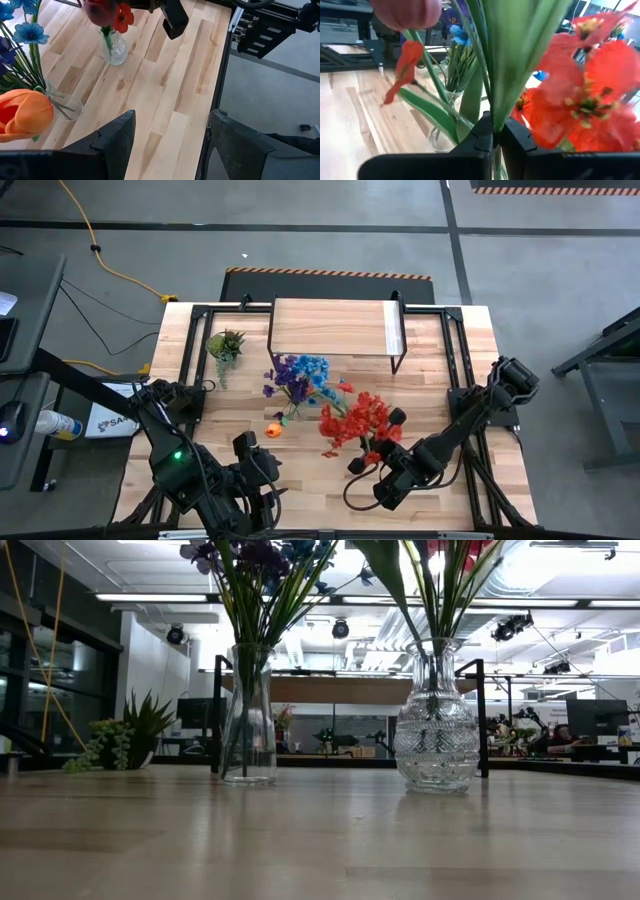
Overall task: Pick and place flowers into a vace then onto a shelf
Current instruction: Put the red flower into the right transparent crystal vase
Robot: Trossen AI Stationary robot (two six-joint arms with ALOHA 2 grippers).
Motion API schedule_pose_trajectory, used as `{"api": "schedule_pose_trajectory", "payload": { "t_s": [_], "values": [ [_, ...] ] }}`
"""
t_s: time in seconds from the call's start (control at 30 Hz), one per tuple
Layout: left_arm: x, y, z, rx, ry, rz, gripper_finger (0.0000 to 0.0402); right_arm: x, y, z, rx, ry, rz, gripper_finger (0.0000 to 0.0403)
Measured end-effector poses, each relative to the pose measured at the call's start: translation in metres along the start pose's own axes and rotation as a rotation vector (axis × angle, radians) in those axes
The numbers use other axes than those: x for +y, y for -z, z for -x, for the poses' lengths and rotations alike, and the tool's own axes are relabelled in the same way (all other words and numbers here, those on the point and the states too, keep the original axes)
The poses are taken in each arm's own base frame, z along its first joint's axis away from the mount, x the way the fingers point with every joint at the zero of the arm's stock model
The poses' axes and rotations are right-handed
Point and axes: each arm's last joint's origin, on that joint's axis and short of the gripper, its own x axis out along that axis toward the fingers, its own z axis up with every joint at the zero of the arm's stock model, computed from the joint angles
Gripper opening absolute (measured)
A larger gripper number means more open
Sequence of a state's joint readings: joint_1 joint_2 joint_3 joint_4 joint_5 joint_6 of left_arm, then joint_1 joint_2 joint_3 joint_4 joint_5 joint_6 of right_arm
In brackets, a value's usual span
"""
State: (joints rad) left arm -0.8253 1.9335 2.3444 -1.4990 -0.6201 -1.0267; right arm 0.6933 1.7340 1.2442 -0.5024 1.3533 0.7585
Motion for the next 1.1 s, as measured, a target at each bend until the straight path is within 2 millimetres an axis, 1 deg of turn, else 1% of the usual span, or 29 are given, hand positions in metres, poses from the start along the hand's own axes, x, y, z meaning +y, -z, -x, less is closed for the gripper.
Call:
{"api": "schedule_pose_trajectory", "payload": {
  "t_s": [0.2,0.4,0.63,0.73,1.0,1.1],
  "values": [
    [0.000,0.000,0.000,0.000,0.000,0.000,0.0291,0.000,0.000,-0.001,0.002,0.001,0.001,0.0029],
    [0.000,0.000,0.000,0.000,0.000,0.000,0.0291,-0.002,0.000,-0.005,0.008,0.014,0.014,0.0031],
    [0.000,0.000,0.000,0.000,0.000,-0.001,0.0291,-0.003,0.001,-0.005,0.014,0.010,0.020,0.0036],
    [0.000,0.000,0.000,0.000,0.000,-0.005,0.0291,-0.004,-0.001,-0.004,0.039,-0.019,0.010,0.0051],
    [0.000,0.000,0.000,0.000,0.000,-0.008,0.0291,-0.013,-0.011,-0.001,0.058,-0.045,-0.005,0.0112],
    [0.000,0.000,0.000,0.000,0.000,-0.008,0.0291,-0.015,-0.012,0.000,0.069,-0.056,-0.005,0.0127]
  ]
}}
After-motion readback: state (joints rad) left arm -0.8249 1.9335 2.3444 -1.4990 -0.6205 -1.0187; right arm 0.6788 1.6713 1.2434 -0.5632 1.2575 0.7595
